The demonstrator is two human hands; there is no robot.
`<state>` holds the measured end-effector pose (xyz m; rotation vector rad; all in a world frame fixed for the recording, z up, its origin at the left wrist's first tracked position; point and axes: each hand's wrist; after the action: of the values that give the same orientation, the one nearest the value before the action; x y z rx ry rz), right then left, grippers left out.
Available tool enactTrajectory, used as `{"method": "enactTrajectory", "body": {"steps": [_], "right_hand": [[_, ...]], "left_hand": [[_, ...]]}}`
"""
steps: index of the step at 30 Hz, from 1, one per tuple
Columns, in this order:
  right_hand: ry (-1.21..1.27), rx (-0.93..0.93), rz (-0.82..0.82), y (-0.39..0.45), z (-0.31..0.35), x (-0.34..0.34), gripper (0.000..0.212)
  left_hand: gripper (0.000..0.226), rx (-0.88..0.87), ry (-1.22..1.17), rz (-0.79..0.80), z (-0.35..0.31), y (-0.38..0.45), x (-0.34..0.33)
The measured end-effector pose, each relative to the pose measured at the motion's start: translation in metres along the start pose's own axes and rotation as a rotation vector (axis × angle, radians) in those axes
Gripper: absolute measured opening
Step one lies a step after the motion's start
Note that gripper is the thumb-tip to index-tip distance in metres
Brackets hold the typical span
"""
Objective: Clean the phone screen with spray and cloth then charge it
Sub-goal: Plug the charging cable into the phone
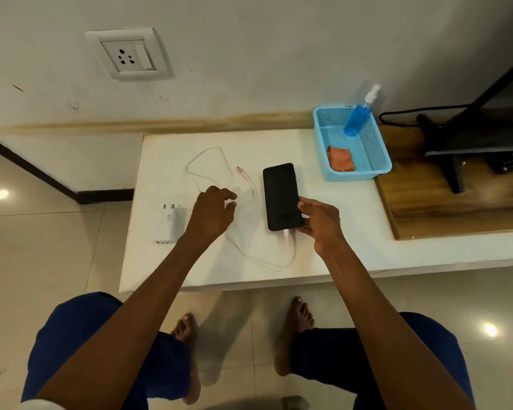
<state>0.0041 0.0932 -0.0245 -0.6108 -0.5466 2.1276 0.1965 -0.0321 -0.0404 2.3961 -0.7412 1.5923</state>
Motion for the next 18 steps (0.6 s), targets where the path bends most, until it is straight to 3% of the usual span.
{"method": "enactTrajectory", "body": {"steps": [3, 8, 13, 15, 18], "right_hand": [[-0.036, -0.025, -0.012, 0.001, -0.009, -0.001, 0.016], [-0.081, -0.033, -0.002, 0.005, -0.015, -0.001, 0.015], [-0.439, 0.102, 0.035, 0.012, -0.022, -0.003, 0.007], [-0.567, 0.138, 0.07, 0.013, -0.024, -0.005, 0.019], [-0.821, 0.21, 0.083, 0.015, -0.028, -0.008, 0.056]], "left_hand": [[0.027, -0.06, 0.175, -0.013, 0.004, -0.005, -0.005], [0.02, -0.116, -0.018, -0.151, -0.001, -0.003, 0.008], [0.019, -0.065, 0.036, -0.198, 0.011, 0.003, 0.025], [0.019, -0.029, 0.091, -0.144, 0.017, 0.002, 0.026], [0.024, 0.021, 0.173, -0.071, 0.019, 0.0, 0.026]]}}
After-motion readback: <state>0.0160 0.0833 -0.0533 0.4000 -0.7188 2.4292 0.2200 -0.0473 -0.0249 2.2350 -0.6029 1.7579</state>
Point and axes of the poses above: each hand's wrist, its own y-axis towards the middle knuckle, its own x-axis out of the back of the hand, z = x × y, and after that the axes turned 13 degrees about y, right-handed
